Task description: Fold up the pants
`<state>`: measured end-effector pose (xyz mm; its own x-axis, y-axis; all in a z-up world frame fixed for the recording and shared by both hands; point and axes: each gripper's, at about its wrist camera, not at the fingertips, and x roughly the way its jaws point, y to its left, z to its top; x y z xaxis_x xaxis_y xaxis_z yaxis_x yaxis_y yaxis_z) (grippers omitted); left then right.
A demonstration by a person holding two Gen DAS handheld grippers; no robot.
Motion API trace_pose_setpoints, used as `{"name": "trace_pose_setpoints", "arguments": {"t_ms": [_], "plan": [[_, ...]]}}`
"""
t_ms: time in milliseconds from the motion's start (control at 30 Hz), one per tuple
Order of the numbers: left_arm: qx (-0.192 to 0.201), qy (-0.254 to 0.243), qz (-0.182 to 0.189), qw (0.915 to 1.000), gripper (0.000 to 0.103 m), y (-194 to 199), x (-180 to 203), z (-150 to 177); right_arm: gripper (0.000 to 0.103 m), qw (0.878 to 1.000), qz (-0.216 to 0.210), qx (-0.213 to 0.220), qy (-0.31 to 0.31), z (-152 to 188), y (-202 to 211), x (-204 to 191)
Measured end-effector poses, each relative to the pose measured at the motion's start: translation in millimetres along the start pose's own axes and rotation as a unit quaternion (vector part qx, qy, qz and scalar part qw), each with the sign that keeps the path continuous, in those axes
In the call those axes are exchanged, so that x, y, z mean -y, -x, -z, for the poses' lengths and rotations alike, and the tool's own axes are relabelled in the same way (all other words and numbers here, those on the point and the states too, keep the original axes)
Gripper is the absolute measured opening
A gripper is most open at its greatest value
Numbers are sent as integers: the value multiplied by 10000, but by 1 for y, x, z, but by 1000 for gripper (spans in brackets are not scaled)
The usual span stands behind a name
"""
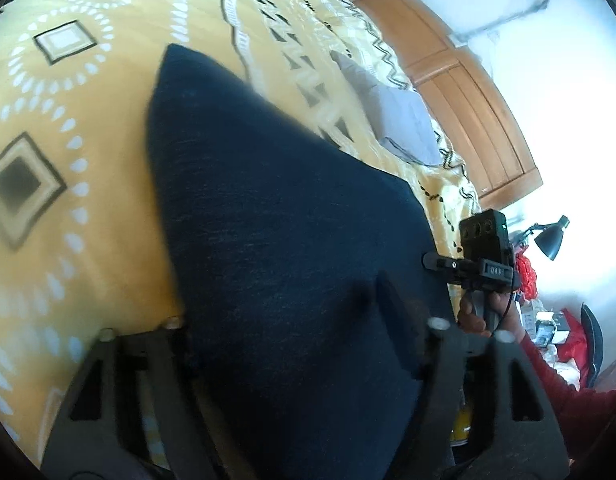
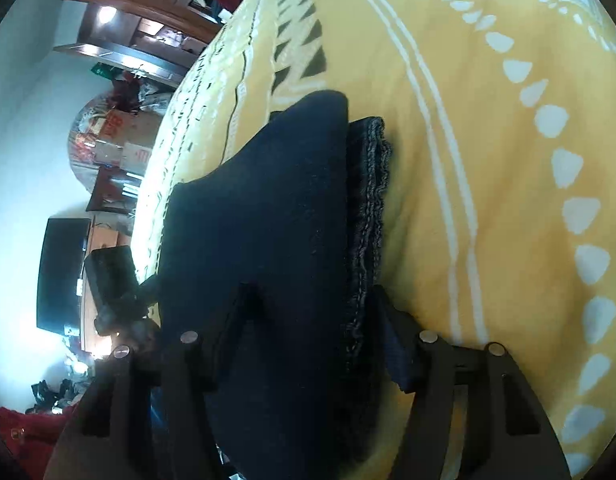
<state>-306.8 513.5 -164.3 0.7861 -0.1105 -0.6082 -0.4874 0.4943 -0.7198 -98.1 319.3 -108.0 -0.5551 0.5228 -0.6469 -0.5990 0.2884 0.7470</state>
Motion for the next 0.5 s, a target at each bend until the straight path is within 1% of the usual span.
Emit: {"name": "trace_pose_setpoints", "arguments": {"t_ms": [33, 67, 100, 133, 167, 200, 233, 267, 300, 433, 500], "plan": [[18, 58, 18, 10000, 56, -1, -3, -1, 66, 10000, 47, 3, 67, 0, -3, -1], [43, 113, 25, 9999, 54, -2, -6, -2, 69, 9998, 103, 35, 136, -1, -7, -2], [43, 102, -43, 9999, 49, -4, -5, -3, 73, 9998, 108, 89, 164, 0, -8, -3], [47, 70, -128, 9999, 46, -5, -2, -4, 73, 9996, 148, 140, 215, 0, -11, -6], [66, 18, -206, 9998, 40, -4, 1, -4, 70, 9985, 357, 253, 338, 2, -12, -13], [109, -53, -238, 9996, 33, -1, 5, -4, 58, 9975, 479, 316, 406, 4, -12, -20], [141, -76, -201, 9997, 29, 2, 7, -5, 53, 9967, 555, 351, 477, 7, -11, -26], [196, -45, -72, 9998, 23, 11, 9, -5, 43, 9958, 570, 440, 557, 12, -6, -34], [238, -33, 20, 9997, 21, 16, 10, -5, 38, 9954, 532, 508, 608, 15, 0, -41], [428, -303, 217, 9984, 20, 50, 34, -5, 35, 9919, 461, 804, 866, 25, 23, -83], [537, -348, 117, 9979, 20, 76, 35, -11, 34, 9911, 374, 837, 961, 26, 27, -107]]}}
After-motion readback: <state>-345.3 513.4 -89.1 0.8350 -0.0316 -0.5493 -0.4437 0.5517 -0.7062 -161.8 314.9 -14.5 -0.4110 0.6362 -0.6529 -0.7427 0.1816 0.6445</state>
